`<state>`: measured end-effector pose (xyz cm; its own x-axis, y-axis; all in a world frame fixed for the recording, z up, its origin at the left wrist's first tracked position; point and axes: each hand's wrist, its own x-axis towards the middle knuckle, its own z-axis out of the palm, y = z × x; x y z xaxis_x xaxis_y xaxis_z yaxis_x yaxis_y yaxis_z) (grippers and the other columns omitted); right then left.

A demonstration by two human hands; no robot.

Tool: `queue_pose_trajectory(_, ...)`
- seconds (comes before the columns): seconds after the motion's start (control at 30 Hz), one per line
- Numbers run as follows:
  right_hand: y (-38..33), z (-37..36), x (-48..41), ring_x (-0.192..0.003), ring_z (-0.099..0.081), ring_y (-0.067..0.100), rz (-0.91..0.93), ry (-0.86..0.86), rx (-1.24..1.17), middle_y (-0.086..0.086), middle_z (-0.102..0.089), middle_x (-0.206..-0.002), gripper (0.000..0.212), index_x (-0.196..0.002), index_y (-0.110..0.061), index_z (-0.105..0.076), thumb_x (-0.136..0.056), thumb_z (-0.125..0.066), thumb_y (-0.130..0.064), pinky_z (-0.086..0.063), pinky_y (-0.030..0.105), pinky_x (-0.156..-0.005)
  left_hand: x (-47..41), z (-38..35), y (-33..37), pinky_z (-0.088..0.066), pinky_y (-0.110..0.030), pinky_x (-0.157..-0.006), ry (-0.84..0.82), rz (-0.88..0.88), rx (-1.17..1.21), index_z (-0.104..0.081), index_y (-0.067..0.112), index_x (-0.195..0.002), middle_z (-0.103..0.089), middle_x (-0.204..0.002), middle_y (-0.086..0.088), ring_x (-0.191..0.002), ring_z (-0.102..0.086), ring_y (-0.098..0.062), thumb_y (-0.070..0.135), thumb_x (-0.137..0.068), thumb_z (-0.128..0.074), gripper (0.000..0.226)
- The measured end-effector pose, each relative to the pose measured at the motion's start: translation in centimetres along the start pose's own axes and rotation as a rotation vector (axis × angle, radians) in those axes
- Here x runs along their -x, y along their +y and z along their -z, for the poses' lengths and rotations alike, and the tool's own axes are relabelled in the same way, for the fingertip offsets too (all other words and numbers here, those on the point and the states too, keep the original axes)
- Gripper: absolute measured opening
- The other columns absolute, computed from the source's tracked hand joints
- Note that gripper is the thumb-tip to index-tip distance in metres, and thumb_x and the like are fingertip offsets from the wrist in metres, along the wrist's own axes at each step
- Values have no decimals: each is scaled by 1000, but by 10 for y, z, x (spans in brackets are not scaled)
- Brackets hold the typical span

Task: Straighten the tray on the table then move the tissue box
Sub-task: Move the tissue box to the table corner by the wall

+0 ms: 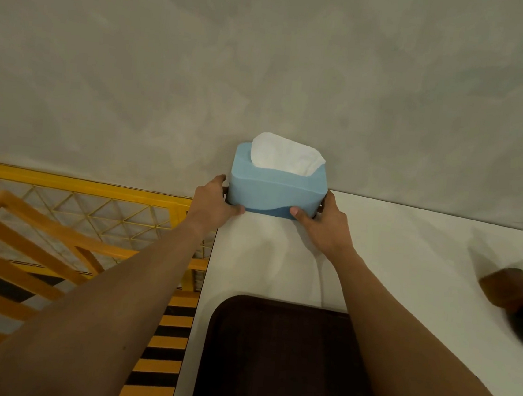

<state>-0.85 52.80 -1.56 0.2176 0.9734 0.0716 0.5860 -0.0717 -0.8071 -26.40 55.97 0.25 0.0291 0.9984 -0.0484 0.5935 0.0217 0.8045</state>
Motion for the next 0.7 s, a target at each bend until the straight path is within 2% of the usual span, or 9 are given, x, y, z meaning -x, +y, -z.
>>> queue_pose_trajectory(0.27,3,1,-1,-101,-54,10,-3,-27,13,-15,-53,-119,85,-149,-23,-34,-83,-74,-59,-38,9,-68,3,-3,-2,-49,-39,-99,10,-36,-15,-49,7,-140,-66,-133,-13,-119,-63,-31,26,-79,-84,73)
queue_pose_trajectory(0.47,7,4,1,-99,-54,9,-1,-25,34,-18,-54,-116,82,-150,-25,-33,-85,-72,-59,-39,8,-65,5,-5,-1,-50,-36,-92,22,-63,-39,-48,3,-138,-69,-127,-14,-116,-63,-34,26,-81,-81,70)
queue_pose_trajectory(0.63,5,1,1,-110,-59,20,-10,-51,42,-6,-59,-128,82,-152,-23,-30,-88,-70,-55,-41,20,-74,4,-5,-1,-51,-40,-93,15,-48,-57,-49,1,-134,-68,-128,-15,-116,-63,-35,27,-82,-81,66)
queue_pose_trajectory(0.7,6,2,0,-114,-60,24,-10,-60,46,-3,-60,-130,82,-152,-22,-30,-89,-70,-55,-41,20,-73,3,-4,-1,-51,-40,-93,19,-49,-66,-49,1,-134,-68,-128,-15,-116,-63,-36,28,-82,-81,67)
